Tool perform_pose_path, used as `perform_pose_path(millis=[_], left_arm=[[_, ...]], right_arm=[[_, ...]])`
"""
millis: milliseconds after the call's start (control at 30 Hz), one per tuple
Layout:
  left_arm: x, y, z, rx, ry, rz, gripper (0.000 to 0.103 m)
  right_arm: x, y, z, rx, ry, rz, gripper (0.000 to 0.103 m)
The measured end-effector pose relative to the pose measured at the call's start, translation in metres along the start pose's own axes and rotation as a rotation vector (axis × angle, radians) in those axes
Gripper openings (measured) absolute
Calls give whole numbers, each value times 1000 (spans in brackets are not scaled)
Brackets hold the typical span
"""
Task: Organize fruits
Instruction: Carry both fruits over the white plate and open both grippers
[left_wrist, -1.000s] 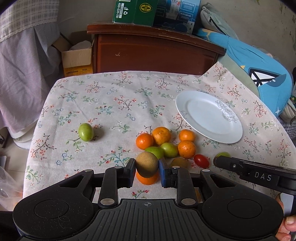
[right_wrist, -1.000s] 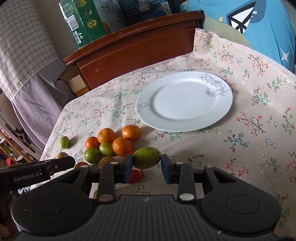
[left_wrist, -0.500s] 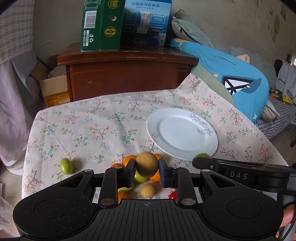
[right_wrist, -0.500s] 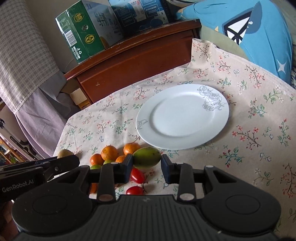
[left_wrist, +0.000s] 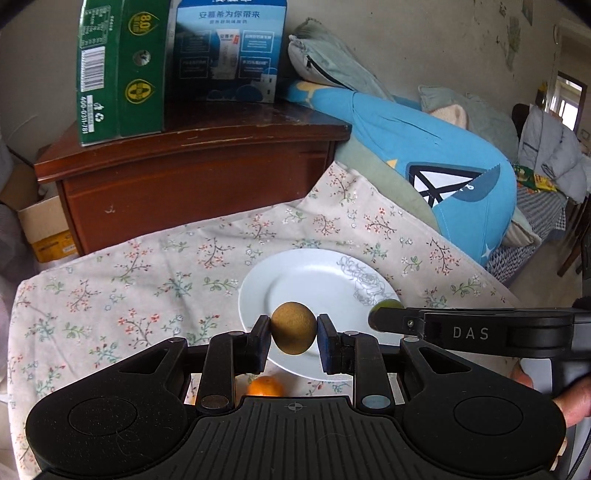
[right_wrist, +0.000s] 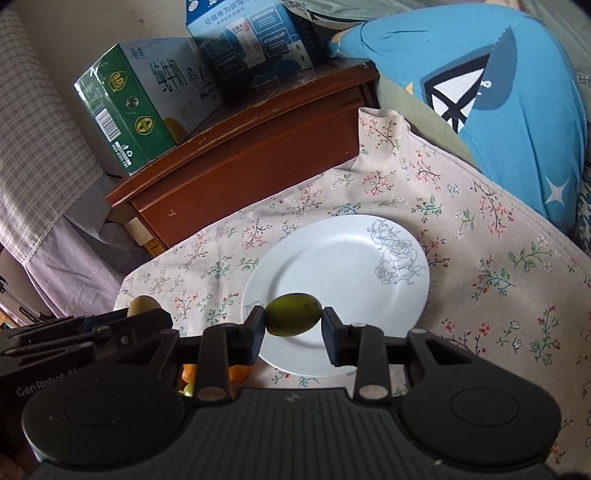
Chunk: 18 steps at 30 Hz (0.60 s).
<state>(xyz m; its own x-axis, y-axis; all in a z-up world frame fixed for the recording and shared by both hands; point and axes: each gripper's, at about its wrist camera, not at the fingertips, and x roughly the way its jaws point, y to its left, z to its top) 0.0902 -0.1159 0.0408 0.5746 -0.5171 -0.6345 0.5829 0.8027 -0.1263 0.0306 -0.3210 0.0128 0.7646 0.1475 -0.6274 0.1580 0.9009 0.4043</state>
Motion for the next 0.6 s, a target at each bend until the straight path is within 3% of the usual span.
perform_pose_path(millis=[233, 600], left_arm=[[46, 12, 1, -4, 61, -41, 24], [91, 16, -11, -46, 134, -45, 24]], right_arm=[[27, -9, 5, 22, 55, -34, 33], [56, -23, 7, 95, 104, -80, 33]])
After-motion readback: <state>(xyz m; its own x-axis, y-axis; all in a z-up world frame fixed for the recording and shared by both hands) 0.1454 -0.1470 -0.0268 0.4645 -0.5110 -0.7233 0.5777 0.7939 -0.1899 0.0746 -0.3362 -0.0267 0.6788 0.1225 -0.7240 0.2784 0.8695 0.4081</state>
